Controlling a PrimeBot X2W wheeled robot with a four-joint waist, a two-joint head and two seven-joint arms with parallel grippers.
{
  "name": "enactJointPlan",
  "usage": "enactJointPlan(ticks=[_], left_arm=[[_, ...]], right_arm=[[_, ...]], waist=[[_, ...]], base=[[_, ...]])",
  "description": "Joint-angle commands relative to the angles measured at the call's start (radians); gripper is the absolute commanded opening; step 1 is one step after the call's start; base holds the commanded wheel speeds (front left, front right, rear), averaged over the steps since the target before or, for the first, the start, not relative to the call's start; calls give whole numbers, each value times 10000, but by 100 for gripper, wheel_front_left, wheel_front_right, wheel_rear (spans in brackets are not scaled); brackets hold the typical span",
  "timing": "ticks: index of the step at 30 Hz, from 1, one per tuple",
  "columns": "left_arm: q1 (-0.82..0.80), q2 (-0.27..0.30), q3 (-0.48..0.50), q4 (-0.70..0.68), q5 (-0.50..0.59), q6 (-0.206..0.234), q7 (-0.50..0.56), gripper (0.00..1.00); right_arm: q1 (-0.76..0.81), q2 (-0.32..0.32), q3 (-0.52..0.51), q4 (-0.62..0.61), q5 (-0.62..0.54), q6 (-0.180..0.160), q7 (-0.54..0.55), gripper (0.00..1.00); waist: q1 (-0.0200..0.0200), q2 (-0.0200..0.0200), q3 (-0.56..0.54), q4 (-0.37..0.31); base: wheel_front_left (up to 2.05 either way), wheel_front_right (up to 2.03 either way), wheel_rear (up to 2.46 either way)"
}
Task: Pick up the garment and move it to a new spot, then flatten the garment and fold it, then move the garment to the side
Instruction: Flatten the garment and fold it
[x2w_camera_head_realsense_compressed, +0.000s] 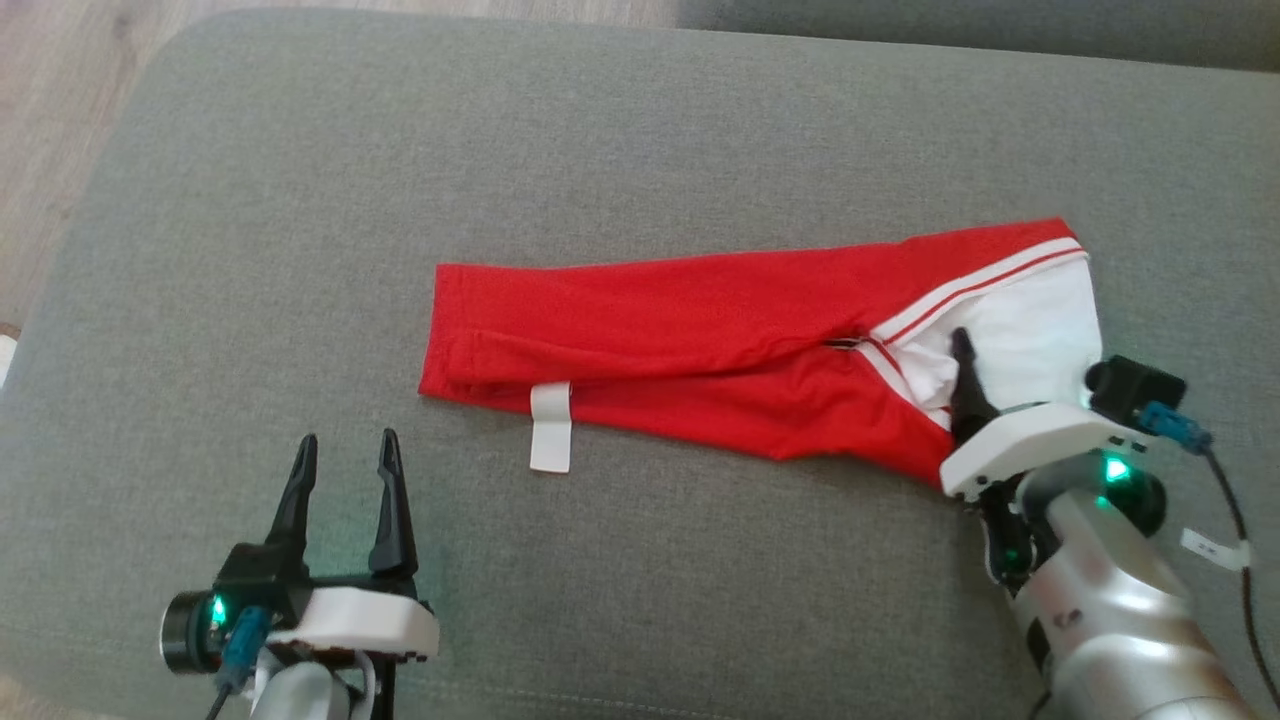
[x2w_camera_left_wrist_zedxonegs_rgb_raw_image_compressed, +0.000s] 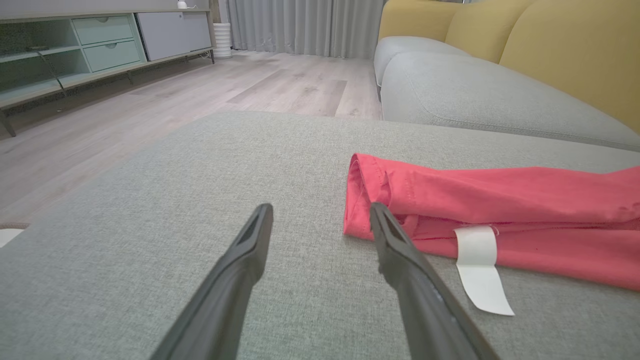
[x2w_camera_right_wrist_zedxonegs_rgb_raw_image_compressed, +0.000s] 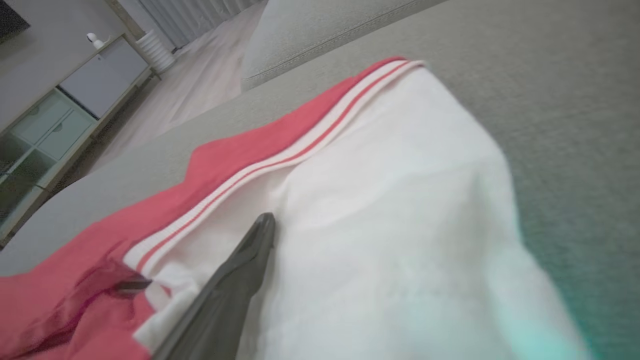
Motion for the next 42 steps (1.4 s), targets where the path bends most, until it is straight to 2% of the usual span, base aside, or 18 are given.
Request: enactJointPlan(ticks=[1, 2, 3, 4, 10, 14, 18, 21, 28, 34, 39, 40, 41, 42], left_arm=[[-172, 47, 311, -309, -51, 23, -95, 100], [-156, 47, 323, -314, -64, 28, -95, 100], [-141, 47, 334, -315, -74, 35, -95, 100], [-127, 47, 335, -313, -82, 35, -95, 100], [-22, 47, 314, -303, -90, -17, -95, 100], [83, 47, 236, -236, -134, -43, -95, 100], [149, 47, 84, -171, -213, -53, -95, 100], [153, 47, -96, -85, -266, -74, -95, 100], [169, 47, -792, 122, -499, -128, -95, 100], [288, 47, -1319, 241, -649, -113, -95, 100], [290, 47, -1634, 255, -742, -105, -95, 100], [267, 47, -1690, 258, -756, -106, -95, 100], [237, 47, -1731, 258, -768, -91, -95, 100], [215, 47, -1753, 261, -787, -72, -95, 100]], right_arm=[[31, 296, 502, -110, 257, 40, 129, 100], [0, 296, 578, -61, 286, 40, 114, 61], [-52, 296, 551, 32, 259, 40, 89, 5], [-106, 273, 463, 102, 230, 40, 62, 0], [-133, -137, -228, -80, -7, 40, 8, 0], [108, -383, -814, -696, -462, 40, 4, 0], [240, -253, -919, -1532, -1015, 40, 3, 0], [242, -6, -521, -2234, -1237, 40, 2, 0], [18, 269, 1297, -2958, -1087, 40, 37, 0], [-237, 292, 2615, -2648, -569, 40, 388, 0], [-518, 294, 3191, -2069, -266, 40, 349, 1], [-575, 294, 3291, -1967, -180, 40, 327, 35], [-638, 294, 3366, -1870, -90, 40, 300, 84], [-695, 295, 3501, -1791, -12, 40, 282, 100]], waist=[[0, 0, -6, -4], [0, 0, -8, -21], [0, 0, -20, -41], [0, 0, -41, -62], [0, 0, -283, -291], [0, 0, -492, -523], [0, 0, -621, -617], [0, 0, -686, -501], [0, 0, -804, 625], [0, 0, -757, 2005], [0, 0, -626, 2915], [0, 0, -606, 3030], [0, 0, -588, 3118], [0, 0, -582, 3153]], base=[[0, 0, 0], [0, 0, 0], [0, 0, 0], [0, 0, 0], [0, 0, 0], [0, 0, 0], [0, 0, 0], [0, 0, 0], [0, 0, 0], [0, 0, 0], [0, 0, 0], [0, 0, 0], [0, 0, 0], [0, 0, 0]])
